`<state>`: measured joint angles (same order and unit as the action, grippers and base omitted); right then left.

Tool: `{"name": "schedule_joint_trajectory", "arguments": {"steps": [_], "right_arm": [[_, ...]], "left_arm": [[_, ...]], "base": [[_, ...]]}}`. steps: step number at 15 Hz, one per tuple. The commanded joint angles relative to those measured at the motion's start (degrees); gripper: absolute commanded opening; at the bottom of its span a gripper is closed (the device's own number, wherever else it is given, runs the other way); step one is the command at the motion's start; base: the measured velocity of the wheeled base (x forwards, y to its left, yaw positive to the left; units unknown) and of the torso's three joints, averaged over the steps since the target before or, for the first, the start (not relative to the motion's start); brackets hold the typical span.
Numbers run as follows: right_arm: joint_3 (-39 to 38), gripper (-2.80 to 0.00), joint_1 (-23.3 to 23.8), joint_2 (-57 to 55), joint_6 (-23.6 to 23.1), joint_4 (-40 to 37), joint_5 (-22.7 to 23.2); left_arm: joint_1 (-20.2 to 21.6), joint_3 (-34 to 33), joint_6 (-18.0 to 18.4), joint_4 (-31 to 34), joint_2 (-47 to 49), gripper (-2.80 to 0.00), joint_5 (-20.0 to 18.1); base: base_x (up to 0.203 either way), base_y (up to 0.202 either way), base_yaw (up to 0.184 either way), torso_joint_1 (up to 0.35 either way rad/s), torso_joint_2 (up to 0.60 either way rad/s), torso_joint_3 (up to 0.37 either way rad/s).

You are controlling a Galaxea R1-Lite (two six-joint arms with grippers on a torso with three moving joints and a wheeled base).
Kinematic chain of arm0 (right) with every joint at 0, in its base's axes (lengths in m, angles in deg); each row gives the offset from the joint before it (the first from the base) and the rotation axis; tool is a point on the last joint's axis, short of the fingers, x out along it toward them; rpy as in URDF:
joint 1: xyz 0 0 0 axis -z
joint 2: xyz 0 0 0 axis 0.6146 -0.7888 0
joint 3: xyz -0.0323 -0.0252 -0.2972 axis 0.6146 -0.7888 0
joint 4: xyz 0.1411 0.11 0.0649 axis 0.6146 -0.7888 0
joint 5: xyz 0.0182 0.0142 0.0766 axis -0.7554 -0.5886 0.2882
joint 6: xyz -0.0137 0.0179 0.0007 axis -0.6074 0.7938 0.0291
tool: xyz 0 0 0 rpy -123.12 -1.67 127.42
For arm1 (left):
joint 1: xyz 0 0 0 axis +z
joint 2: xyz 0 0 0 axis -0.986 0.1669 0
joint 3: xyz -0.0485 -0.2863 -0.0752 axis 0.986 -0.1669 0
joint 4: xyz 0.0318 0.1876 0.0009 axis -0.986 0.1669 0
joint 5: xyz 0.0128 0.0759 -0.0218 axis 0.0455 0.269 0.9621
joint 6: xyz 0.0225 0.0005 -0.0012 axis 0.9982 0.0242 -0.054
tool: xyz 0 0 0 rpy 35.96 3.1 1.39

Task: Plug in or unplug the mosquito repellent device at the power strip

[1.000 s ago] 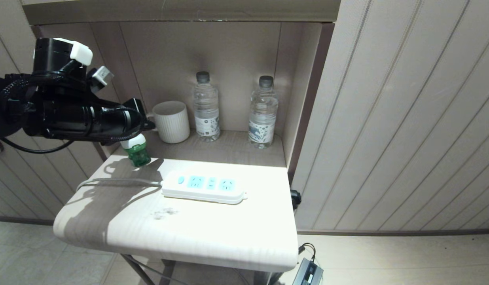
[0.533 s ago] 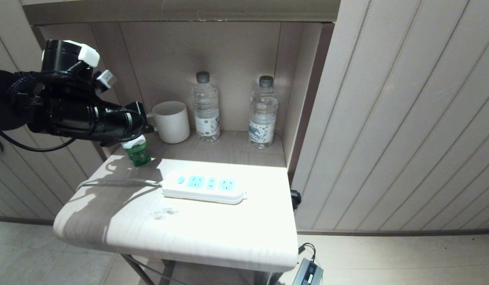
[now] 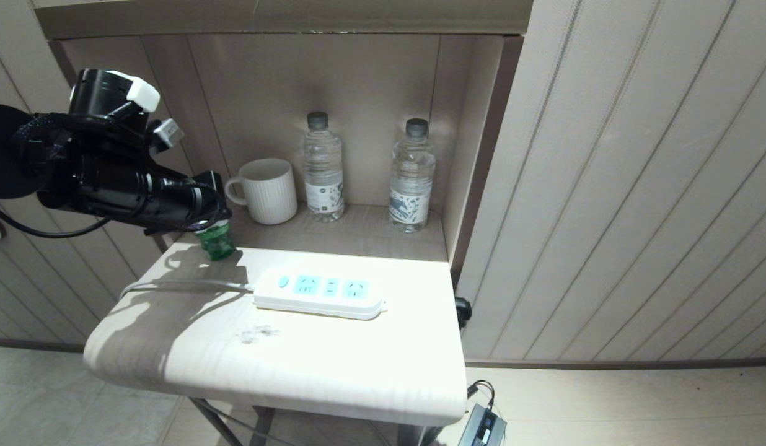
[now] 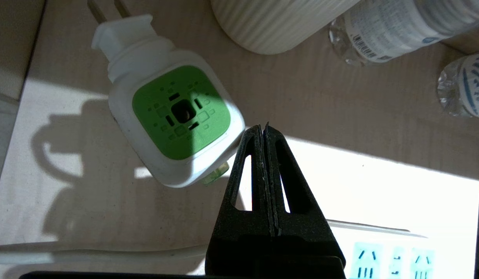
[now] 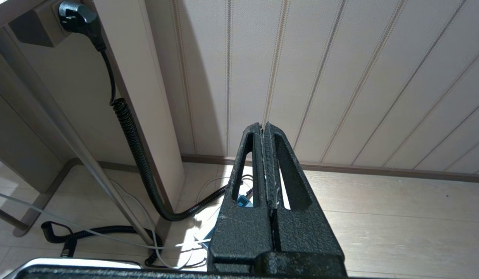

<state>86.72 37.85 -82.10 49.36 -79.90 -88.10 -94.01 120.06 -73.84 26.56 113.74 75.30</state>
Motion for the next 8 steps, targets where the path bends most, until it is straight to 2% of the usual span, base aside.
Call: {"name": "schedule_joint_trajectory", "arguments": {"steps": [1,8], "right_arm": [[0.0,-2.8,0.0,0.0,0.0,0.0,0.0],[0.0,-2.8,0.0,0.0,0.0,0.0,0.0]], "left_arm": [[0.0,-0.3,-0.1,0.1,-0.1,-2.8,0.0],[1.1,-2.5,1.5,0.3,-1.1,-2.8,0.3]], "base": [[0.0,0.0,0.0,0.0,0.0,0.0],[0.0,0.0,0.0,0.0,0.0,0.0]]}}
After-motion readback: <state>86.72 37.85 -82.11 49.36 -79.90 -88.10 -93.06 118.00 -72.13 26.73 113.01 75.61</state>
